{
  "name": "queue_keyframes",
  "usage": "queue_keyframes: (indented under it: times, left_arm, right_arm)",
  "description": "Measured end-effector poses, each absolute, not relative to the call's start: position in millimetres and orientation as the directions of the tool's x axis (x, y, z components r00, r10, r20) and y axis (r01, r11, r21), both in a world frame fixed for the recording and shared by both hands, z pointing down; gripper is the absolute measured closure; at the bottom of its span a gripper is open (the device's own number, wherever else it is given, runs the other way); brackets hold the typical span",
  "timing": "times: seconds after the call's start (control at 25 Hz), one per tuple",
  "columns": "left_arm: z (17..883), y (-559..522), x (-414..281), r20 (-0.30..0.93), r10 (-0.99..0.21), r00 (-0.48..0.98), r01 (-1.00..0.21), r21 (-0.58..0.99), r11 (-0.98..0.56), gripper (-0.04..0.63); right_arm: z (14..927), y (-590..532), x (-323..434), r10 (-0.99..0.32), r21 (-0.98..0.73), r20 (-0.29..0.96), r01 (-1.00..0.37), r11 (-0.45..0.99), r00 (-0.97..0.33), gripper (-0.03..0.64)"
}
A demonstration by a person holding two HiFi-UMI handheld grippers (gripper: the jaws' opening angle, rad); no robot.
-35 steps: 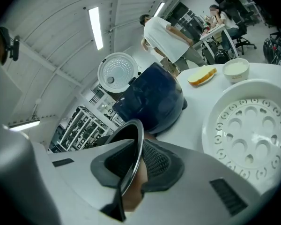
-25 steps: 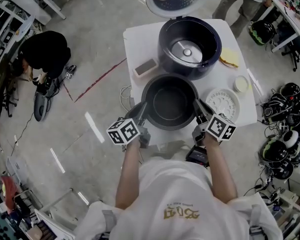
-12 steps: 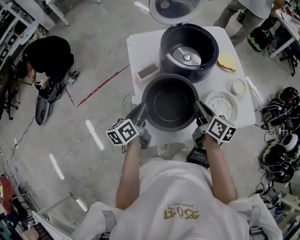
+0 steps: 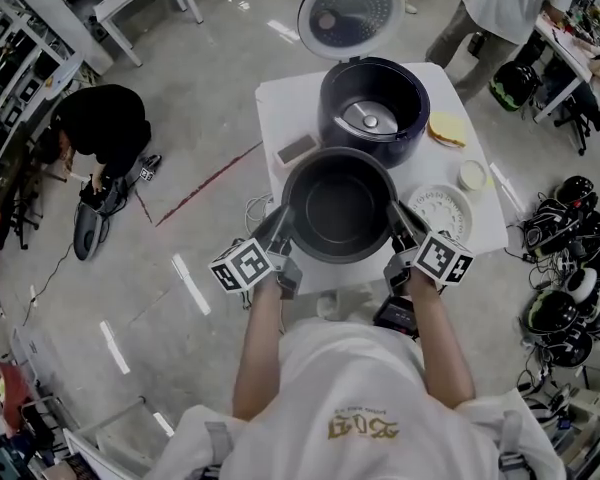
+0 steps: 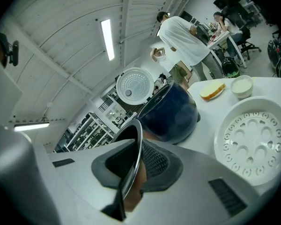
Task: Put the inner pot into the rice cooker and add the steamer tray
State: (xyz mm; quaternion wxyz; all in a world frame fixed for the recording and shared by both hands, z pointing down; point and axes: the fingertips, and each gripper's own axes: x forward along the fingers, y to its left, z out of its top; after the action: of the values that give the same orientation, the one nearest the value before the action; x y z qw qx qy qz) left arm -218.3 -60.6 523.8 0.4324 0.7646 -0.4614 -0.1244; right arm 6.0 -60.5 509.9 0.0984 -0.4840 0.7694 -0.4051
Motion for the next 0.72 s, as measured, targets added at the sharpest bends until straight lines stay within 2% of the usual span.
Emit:
queue_keyframes:
  times: [0.72]
  left_arm:
    - [446.0, -74.9, -221.0, 0.068, -0.819, 0.570, -0.521, 0.800, -0.297, 0.541]
  right_arm:
    - [431.7, -68.9, 1.1, -0.853, -0.705, 0.100, -0.641, 0.302, -0.512, 0.565]
